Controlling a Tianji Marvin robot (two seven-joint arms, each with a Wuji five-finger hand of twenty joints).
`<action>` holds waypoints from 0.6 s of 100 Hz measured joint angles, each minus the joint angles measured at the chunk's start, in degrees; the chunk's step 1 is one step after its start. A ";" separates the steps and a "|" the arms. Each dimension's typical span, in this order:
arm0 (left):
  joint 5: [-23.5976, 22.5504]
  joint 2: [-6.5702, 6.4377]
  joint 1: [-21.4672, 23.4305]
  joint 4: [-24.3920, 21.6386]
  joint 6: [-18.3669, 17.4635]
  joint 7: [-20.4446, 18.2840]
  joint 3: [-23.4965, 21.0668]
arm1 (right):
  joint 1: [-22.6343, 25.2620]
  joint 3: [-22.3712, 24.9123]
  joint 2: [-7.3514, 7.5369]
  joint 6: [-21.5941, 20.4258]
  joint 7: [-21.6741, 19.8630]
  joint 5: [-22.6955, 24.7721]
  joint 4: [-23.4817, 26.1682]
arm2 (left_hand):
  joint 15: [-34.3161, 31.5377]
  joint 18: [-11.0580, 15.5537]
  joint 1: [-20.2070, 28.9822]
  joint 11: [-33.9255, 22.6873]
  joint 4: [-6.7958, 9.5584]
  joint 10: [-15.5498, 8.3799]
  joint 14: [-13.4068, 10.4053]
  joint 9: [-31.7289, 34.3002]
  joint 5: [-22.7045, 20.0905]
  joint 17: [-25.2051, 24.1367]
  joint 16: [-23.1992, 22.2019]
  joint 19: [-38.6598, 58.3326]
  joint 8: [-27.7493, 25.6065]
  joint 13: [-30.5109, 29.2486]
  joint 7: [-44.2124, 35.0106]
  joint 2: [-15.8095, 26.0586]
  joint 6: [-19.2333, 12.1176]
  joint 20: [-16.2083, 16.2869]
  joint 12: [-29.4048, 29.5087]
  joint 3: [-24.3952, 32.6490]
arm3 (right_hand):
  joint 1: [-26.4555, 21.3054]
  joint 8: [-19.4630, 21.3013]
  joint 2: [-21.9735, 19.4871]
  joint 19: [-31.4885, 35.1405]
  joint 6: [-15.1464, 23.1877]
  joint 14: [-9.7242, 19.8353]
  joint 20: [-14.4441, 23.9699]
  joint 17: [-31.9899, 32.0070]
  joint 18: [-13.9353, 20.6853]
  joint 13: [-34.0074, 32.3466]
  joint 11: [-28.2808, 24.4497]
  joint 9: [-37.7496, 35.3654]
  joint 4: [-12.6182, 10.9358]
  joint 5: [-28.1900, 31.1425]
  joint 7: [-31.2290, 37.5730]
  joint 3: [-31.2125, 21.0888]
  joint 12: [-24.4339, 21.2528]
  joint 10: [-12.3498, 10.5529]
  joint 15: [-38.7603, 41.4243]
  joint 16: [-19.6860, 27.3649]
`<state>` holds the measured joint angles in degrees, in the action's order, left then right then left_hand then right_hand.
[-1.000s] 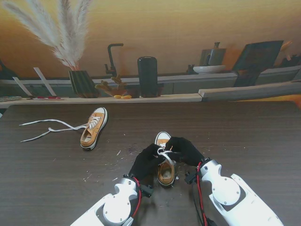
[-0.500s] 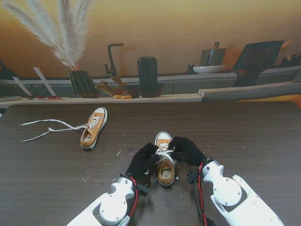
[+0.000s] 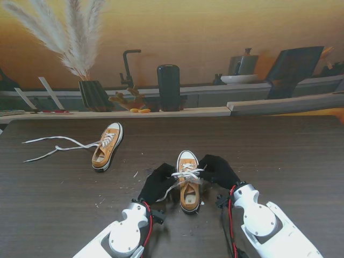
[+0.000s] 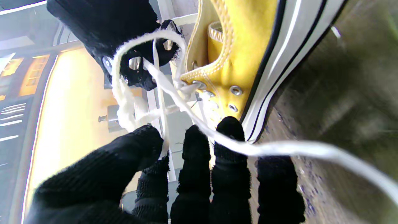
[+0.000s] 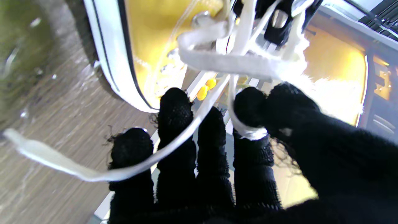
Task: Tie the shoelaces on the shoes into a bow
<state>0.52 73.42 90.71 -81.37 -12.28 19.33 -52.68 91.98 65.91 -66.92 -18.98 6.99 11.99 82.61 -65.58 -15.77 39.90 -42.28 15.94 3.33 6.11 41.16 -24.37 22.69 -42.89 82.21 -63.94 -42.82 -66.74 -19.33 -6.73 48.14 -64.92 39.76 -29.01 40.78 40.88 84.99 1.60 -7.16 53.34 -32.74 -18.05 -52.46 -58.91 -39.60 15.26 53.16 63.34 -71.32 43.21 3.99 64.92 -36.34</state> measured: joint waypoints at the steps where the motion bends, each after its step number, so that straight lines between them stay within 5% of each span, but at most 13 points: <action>1: 0.00 -0.02 0.02 -0.01 -0.02 -0.03 -0.02 | 0.07 0.09 -0.03 0.09 0.15 0.10 0.03 | 0.00 0.00 0.00 0.00 0.00 0.00 0.00 0.00 0.00 0.00 0.00 0.00 0.00 0.00 0.00 0.00 0.00 0.00 0.00 0.00 | 0.00 0.00 0.00 0.00 -0.01 0.00 0.00 0.00 0.00 0.00 0.00 0.00 0.00 0.00 0.00 0.00 0.00 0.00 0.00 0.00; 60: -0.86 -0.42 0.90 0.18 1.09 -0.48 -2.17 | 2.31 2.30 -0.55 7.03 2.70 0.65 1.98 | 0.00 0.00 0.02 0.95 0.00 -0.04 -0.02 0.02 -0.01 0.00 0.00 0.00 -0.63 0.00 0.16 0.01 0.00 0.00 0.00 -0.04 | 0.00 0.00 0.00 -0.85 -0.01 -1.50 -0.09 -0.07 -1.15 0.00 0.00 0.00 0.00 -0.01 0.00 0.00 -0.65 0.02 -3.24 0.78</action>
<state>-0.34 73.00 91.60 -81.19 -11.20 18.86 -54.86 94.29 68.22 -67.47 -11.95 9.68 12.64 84.60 -65.58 -15.77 39.92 -41.33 15.94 3.29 6.09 41.18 -24.38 22.70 -42.89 82.21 -64.57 -42.82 -66.58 -19.32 -6.73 48.14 -64.92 39.72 -29.01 40.78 40.88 84.14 1.59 -8.66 53.26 -32.81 -19.20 -52.46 -58.91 -39.60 15.26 53.15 63.34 -71.32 42.56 4.01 61.69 -35.56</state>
